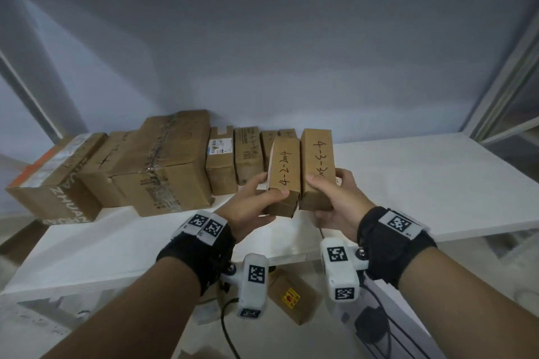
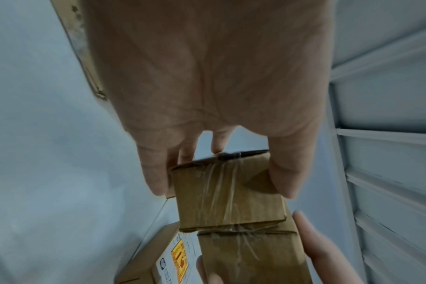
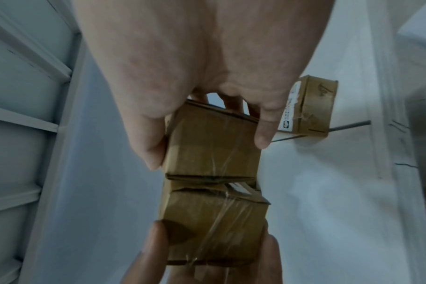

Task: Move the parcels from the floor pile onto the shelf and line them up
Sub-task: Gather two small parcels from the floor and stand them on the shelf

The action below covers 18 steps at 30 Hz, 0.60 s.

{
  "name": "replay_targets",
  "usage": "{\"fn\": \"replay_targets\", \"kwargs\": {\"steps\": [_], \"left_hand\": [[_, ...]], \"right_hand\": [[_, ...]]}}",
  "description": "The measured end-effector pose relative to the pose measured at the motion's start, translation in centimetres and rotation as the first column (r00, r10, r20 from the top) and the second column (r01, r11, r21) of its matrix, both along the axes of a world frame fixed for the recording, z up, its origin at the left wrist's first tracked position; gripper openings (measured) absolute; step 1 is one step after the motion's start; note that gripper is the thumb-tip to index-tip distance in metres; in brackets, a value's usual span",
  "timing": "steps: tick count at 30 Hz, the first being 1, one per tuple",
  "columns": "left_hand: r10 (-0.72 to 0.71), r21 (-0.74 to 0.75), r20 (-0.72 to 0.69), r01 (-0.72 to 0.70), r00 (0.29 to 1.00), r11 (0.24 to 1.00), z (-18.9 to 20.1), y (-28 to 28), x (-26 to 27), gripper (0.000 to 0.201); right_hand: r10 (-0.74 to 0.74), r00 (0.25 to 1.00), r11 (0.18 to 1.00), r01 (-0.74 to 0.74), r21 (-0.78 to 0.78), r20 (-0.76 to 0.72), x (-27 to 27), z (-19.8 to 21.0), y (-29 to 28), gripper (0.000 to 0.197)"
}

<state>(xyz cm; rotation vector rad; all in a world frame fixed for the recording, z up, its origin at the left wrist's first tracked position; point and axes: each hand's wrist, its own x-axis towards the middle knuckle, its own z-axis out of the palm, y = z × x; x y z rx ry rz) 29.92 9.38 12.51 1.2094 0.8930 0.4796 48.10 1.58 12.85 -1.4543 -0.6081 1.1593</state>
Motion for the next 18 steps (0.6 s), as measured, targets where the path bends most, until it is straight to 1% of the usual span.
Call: {"fn": "replay_targets", "kwargs": {"steps": [2, 4, 6, 8, 11, 13, 14, 15, 16, 17, 18], "left_hand": [[-0.010, 0.107, -0.065, 0.017, 0.998, 0.994, 0.5, 0.8, 1.3, 0.058], [-0.018, 0.232, -0.151, 0.053, 0.988, 0.971, 1.1, 1.7, 2.8, 0.060], [-0.017, 0.299, -0.188, 0.074, 0.982, 0.951, 1.8, 3.0, 4.5, 0.067], [-0.022, 0.315, -0.182, 0.080, 0.983, 0.946, 2.6, 4.1, 6.5, 0.076], [-0.040, 0.279, -0.123, 0.073, 0.992, 0.958, 4.0, 6.0, 9.1, 0.076], [-0.050, 0.283, -0.123, 0.083, 0.991, 0.956, 4.2, 7.3, 10.9, 0.091], [-0.055, 0.294, -0.130, 0.091, 0.990, 0.952, 4.0, 8.2, 11.7, 0.099], [-0.060, 0.293, -0.126, 0.095, 0.990, 0.951, 3.6, 9.1, 12.4, 0.100], [-0.065, 0.285, -0.104, 0.092, 0.992, 0.954, 3.4, 9.7, 13.2, 0.092], [-0.059, 0.277, -0.083, 0.080, 0.995, 0.958, 3.0, 10.4, 14.0, 0.080], [-0.051, 0.282, -0.084, 0.073, 0.995, 0.957, 2.6, 10.8, 14.8, 0.073]], "right_hand": [[-0.024, 1.000, 1.000, 0.024, 0.014, -0.005, 1.0, 0.3, 0.7, 0.068], [-0.050, 0.999, 0.998, 0.050, 0.049, 0.000, 2.3, 1.1, 1.8, 0.065], [-0.058, 0.998, 0.996, 0.058, 0.072, -0.007, 3.8, 2.2, 3.1, 0.066], [-0.053, 0.999, 0.996, 0.052, 0.073, 0.014, 6.0, 3.4, 4.6, 0.072], [-0.046, 0.994, 0.998, 0.041, 0.048, 0.103, 8.7, 5.0, 6.7, 0.081], [-0.071, 0.984, 0.997, 0.064, 0.046, 0.163, 10.2, 5.6, 7.9, 0.080], [-0.093, 0.978, 0.995, 0.085, 0.049, 0.185, 10.8, 5.6, 8.5, 0.086], [-0.119, 0.970, 0.992, 0.110, 0.055, 0.213, 11.2, 5.5, 9.0, 0.095], [-0.150, 0.958, 0.988, 0.138, 0.065, 0.243, 11.6, 5.2, 9.6, 0.104], [-0.178, 0.946, 0.983, 0.162, 0.083, 0.270, 12.1, 4.7, 10.1, 0.108], [-0.201, 0.939, 0.978, 0.179, 0.102, 0.279, 12.5, 4.2, 10.6, 0.106]]}}
